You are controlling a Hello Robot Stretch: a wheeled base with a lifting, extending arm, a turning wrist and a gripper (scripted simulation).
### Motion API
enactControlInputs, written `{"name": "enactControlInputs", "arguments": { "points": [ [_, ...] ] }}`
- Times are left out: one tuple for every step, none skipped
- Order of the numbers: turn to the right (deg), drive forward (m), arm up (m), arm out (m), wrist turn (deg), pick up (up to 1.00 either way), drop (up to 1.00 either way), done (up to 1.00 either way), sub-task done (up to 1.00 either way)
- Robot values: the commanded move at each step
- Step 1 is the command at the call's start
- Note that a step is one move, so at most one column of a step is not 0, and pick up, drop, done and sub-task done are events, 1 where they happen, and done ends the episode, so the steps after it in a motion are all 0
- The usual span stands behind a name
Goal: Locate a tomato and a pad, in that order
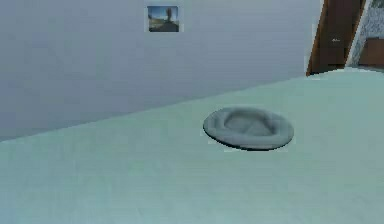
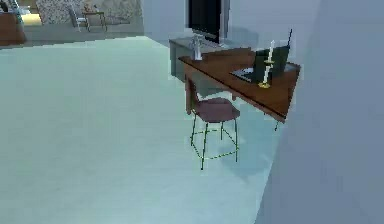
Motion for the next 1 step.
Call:
{"name": "enactControlInputs", "arguments": {
  "points": [
    [45.0,0.00,0.00,0.00,0.0,0.00,0.00,0.00,0.00]
  ]
}}
